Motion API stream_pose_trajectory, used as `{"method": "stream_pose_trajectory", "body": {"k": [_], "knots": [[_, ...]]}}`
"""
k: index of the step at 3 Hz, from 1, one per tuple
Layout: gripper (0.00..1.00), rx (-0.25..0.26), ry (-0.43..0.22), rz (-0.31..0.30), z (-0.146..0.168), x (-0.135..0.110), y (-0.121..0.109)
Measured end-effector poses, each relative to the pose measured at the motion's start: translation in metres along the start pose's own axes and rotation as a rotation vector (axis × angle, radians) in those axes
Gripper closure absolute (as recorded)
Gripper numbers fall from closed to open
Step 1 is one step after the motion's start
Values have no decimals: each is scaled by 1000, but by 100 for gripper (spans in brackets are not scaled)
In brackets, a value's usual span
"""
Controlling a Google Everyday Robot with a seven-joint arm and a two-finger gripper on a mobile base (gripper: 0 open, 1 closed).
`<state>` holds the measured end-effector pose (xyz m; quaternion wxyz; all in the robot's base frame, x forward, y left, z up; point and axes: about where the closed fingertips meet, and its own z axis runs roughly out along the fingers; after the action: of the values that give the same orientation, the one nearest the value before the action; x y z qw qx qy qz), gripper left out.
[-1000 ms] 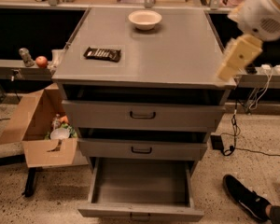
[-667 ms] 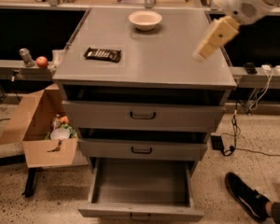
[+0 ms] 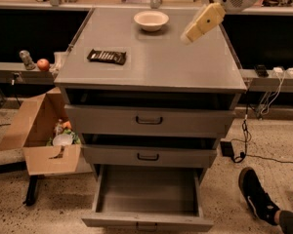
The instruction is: Place rxbar chocolate into bottom drawer
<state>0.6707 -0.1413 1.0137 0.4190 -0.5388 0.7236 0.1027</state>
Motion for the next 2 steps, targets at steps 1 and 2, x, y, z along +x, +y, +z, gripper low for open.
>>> {"method": "stream_pose_trajectory", "body": {"k": [1,2], "knots": [[0,1,4,-2,-1,0,1],[0,5,-3,26,17,5,-3]]}}
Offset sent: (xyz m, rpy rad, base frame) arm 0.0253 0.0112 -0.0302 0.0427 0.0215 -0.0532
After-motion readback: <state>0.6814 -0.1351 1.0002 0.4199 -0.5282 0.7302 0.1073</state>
